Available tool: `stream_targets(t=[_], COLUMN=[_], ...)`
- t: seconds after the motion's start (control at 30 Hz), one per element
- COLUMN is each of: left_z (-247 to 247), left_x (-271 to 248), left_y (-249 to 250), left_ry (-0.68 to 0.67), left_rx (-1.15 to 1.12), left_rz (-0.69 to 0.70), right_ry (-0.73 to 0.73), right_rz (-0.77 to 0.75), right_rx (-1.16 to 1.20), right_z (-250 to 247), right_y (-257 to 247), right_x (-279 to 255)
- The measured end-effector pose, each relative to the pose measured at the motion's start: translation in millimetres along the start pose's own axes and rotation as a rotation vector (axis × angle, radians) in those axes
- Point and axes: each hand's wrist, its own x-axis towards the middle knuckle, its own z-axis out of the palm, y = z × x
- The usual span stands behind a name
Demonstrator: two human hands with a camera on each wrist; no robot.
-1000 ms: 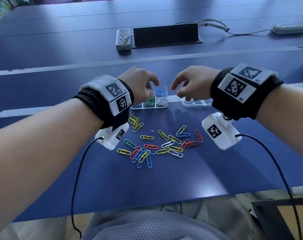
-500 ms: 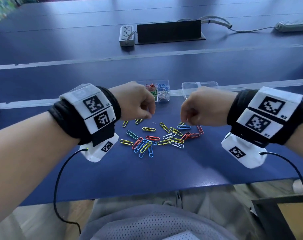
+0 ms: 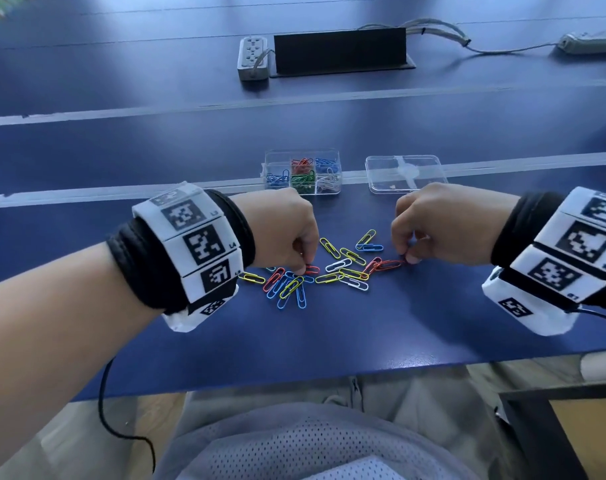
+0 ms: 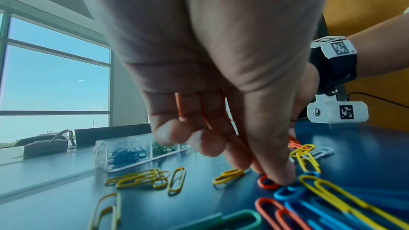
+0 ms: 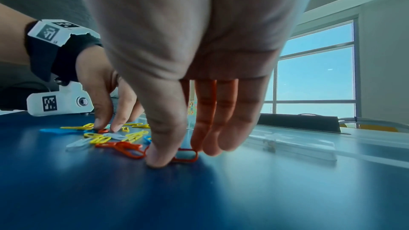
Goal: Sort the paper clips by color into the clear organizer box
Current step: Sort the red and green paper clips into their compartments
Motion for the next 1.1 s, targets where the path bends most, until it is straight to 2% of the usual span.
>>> stream_targets(t=[0.23, 0.4, 0.57, 0.7, 0.87, 0.97, 1.1], left_z=[7.0, 6.1, 3.2, 4.8, 13.0, 12.3, 12.2], left_x=[-1.3, -4.6, -12.0, -25.3, -35.5, -40.0, -37.8], left_y=[-0.7, -1.8, -10.5, -16.7, -18.0, -15.6, -14.6], left_ry=[0.081, 0.175, 0.113, 0.15, 0.098, 0.06, 0.011], left_rx=[-0.035, -0.184, -0.295, -0.281, -0.264, -0.235, -0.126], left_rz=[0.011, 0.004, -0.041, -0.094, -0.19, -0.178, -0.134], right_ry=[0.011, 0.041, 0.022, -0.049, 0.023, -0.009, -0.019], right_rz=[-0.053, -0.062, -0.074, -0.065, -0.079, -0.061, -0.166], right_rx=[0.111, 0.154, 0.121, 0.099, 0.116, 0.106, 0.07], right_z=[6.3, 11.8, 16.5, 13.1, 12.7, 13.4, 13.9], right_y=[-0.9, -4.6, -8.2, -12.2, -16.1, -16.1, -14.1], right_x=[-7.4, -10.1, -10.7, -7.2, -8.2, -4.8, 0.2])
